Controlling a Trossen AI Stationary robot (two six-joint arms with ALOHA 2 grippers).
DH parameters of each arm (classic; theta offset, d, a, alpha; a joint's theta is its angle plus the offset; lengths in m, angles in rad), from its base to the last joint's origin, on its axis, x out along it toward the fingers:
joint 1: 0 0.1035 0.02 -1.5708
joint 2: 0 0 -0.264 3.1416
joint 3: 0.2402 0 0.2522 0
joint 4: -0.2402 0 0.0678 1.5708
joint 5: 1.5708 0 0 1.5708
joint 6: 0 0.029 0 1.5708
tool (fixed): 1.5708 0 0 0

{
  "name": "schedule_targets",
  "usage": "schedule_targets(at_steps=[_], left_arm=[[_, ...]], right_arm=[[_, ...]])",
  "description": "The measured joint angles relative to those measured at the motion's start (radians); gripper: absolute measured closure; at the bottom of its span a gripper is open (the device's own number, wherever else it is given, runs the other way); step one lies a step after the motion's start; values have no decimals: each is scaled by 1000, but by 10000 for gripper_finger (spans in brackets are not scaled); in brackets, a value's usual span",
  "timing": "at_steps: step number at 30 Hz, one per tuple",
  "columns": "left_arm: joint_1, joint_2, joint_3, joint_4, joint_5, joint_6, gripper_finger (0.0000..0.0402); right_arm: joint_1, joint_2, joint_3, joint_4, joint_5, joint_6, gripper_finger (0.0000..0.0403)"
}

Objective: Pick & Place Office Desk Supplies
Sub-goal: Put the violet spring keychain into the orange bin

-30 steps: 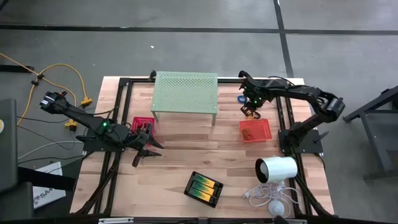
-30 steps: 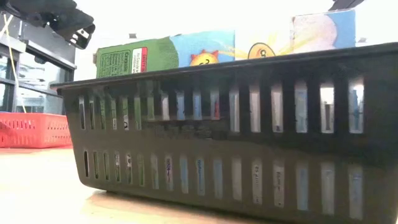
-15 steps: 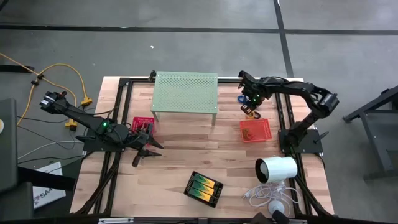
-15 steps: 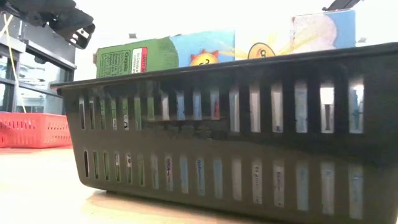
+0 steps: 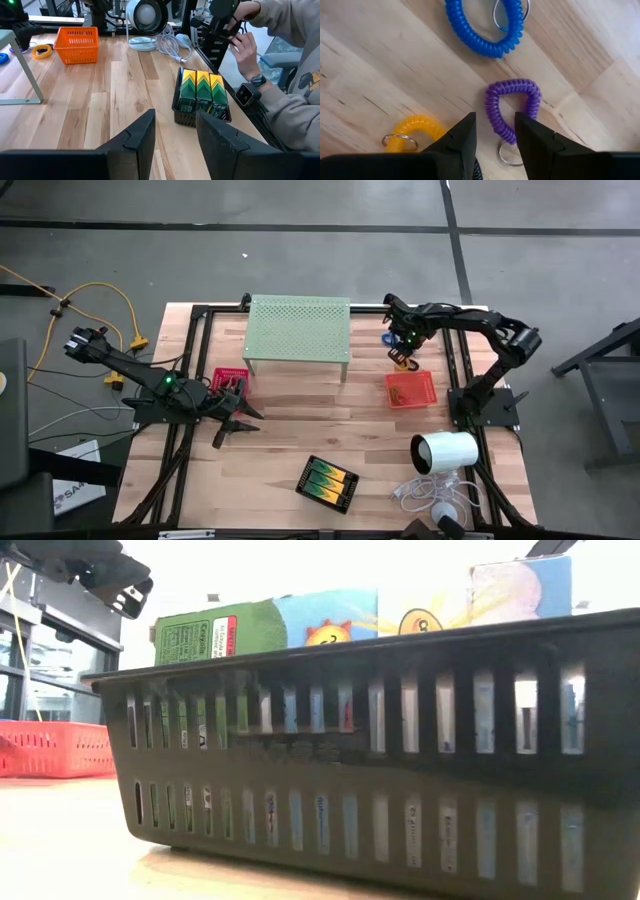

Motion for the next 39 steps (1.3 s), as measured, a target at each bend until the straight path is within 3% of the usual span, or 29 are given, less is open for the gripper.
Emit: schedule_targets(at_steps=[13,28,39], left_arm=[[0,0,0,0,0,0,266],[0,0,0,0,-5,0,266],[0,0,0,0,-4,0,266]], right_arm=[[3,58,3,3,-8,0,285],[4,59,2,2,-17,1,375],[8,2,-2,-17,12,16,384]])
